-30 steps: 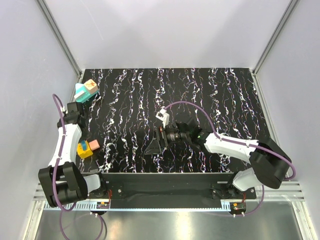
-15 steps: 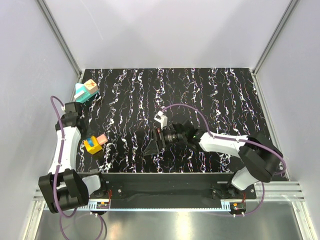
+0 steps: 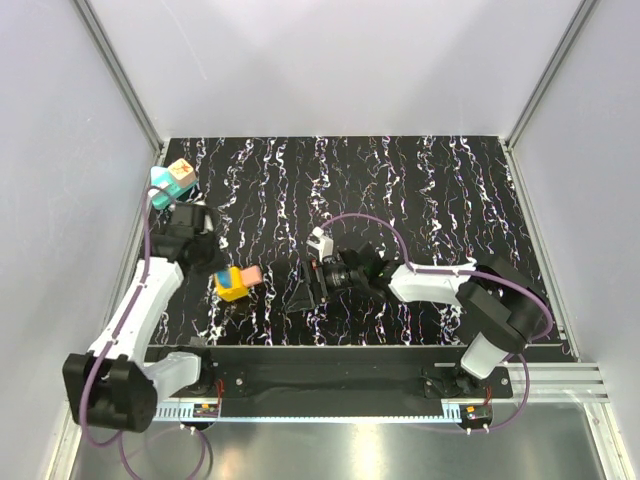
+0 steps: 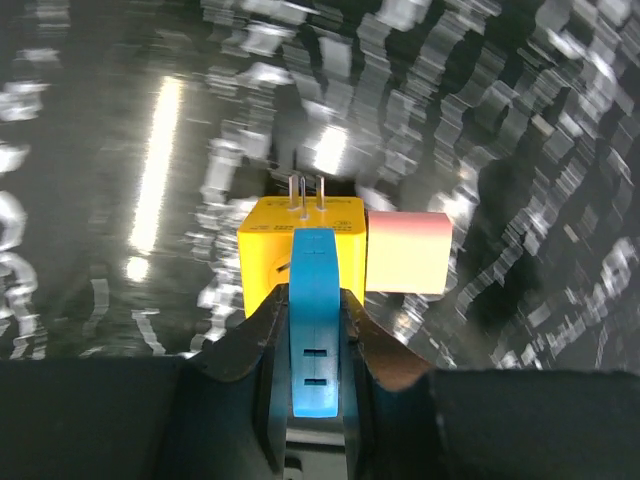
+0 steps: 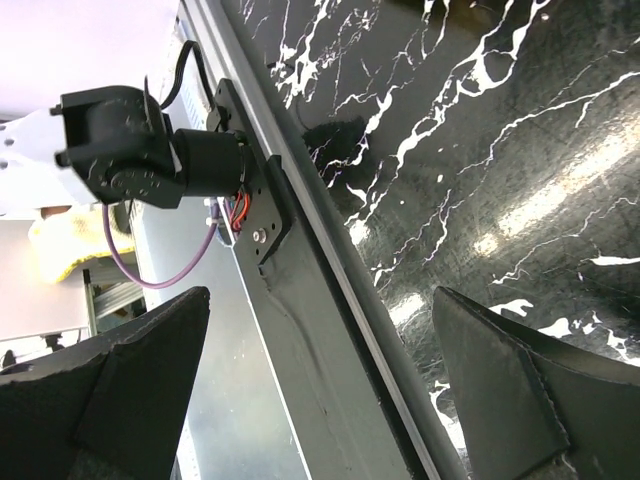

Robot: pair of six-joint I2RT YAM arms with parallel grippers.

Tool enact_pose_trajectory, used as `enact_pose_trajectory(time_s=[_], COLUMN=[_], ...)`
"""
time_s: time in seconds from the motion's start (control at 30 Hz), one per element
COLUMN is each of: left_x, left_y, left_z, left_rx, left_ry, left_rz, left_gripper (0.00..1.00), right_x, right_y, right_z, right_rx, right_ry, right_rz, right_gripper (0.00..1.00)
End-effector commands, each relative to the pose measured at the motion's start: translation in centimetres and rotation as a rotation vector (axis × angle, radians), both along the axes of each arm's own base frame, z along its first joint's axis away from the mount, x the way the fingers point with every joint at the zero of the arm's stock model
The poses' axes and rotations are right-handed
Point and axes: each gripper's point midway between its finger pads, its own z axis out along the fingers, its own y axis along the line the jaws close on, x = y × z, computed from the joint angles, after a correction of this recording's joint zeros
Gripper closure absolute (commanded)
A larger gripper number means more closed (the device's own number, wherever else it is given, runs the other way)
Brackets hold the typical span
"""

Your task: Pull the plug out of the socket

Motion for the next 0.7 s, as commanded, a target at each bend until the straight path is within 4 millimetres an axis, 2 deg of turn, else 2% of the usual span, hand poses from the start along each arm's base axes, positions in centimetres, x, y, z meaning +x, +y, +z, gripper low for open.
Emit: enact_pose_trajectory(time_s=[0.0, 0.13, 0.37, 0.4, 0.6, 0.67], left_x=[0.4, -1.1, -3.6, -3.7, -4.5, -4.6], left_y=[-3.0, -6.4, -9.2, -9.6, -11.4, -11.9], left_z=[2.4, 1.4, -0.1, -0.1, -0.2, 0.1], left_rx=[-0.006, -0.072, -0.134, -0.138, -0.141, -0.140], left_ry=[-0.104, -0.115, -0.132, -0.137, -0.144, -0.151], left_rz=[-0.028, -0.097, -0.131, -0.136, -0.197, -0.217], left_gripper=[0.84, 0.82, 0.77, 0.75, 0.47, 0.42], right_x=[0.9, 0.5, 0.4, 0.5, 0.6, 0.6], right_y=[0.0, -1.0, -2.2, -2.4, -2.8, -2.8], right_z=[0.8, -0.3, -0.6, -0.6, -1.5, -1.8], right_rx=[0.029, -0.002, -0.022, -0.024, -0.048, -0.056], right_ry=[-0.037, -0.031, -0.024, -0.027, -0.017, -0.014], right_rz=[-0.036, -0.058, -0.126, -0.132, -0.157, -0.157], right_gripper=[0.00, 0.00, 0.00, 0.00, 0.00, 0.00])
